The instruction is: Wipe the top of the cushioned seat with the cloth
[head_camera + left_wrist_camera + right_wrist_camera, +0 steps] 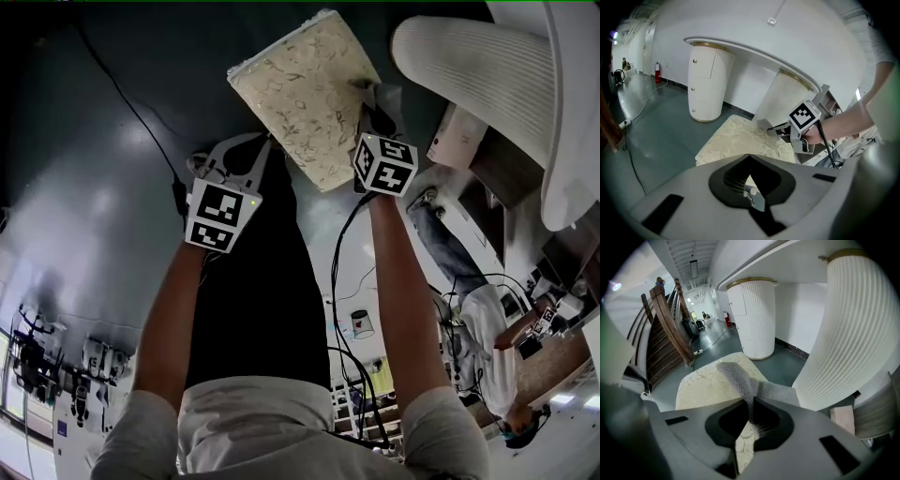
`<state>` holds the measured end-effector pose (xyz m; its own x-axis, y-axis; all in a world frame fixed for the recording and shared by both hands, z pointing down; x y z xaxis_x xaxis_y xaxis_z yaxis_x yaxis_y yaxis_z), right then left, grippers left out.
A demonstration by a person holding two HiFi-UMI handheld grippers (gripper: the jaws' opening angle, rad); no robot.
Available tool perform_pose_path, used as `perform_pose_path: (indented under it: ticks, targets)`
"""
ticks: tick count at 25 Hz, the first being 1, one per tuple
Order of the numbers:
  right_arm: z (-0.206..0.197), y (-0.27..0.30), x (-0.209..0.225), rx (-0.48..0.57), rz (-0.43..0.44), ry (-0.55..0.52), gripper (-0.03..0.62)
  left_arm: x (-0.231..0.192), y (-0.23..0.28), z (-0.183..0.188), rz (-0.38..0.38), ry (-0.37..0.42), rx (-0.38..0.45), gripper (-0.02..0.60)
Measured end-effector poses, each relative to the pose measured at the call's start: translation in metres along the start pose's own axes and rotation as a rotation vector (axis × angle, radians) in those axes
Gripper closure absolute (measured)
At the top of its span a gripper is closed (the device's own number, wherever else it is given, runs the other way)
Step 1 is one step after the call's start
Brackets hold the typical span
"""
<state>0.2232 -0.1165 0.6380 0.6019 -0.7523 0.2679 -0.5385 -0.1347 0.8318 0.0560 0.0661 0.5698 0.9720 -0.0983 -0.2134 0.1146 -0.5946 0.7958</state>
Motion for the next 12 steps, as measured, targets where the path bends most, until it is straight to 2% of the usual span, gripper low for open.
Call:
perform_pose_path:
  ticks: [12]
  targets:
    - [-0.027, -0.010, -0.043, -0.014, 0.018, -0.003, 0.569, -0.014, -0.029, -0.031, 0.002, 0.011, 0.006, 0.568]
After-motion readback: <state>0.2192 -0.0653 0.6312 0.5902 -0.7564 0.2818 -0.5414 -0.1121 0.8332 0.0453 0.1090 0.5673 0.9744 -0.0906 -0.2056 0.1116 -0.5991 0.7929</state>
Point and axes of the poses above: the fingertips, and each gripper's own axes: y forward along the fingers, x to its right, z out of its top, the point moved 7 cm from there along -y, backward along the fingers, and after that the axes turned 11 degrees about z, right-handed, at the moved point
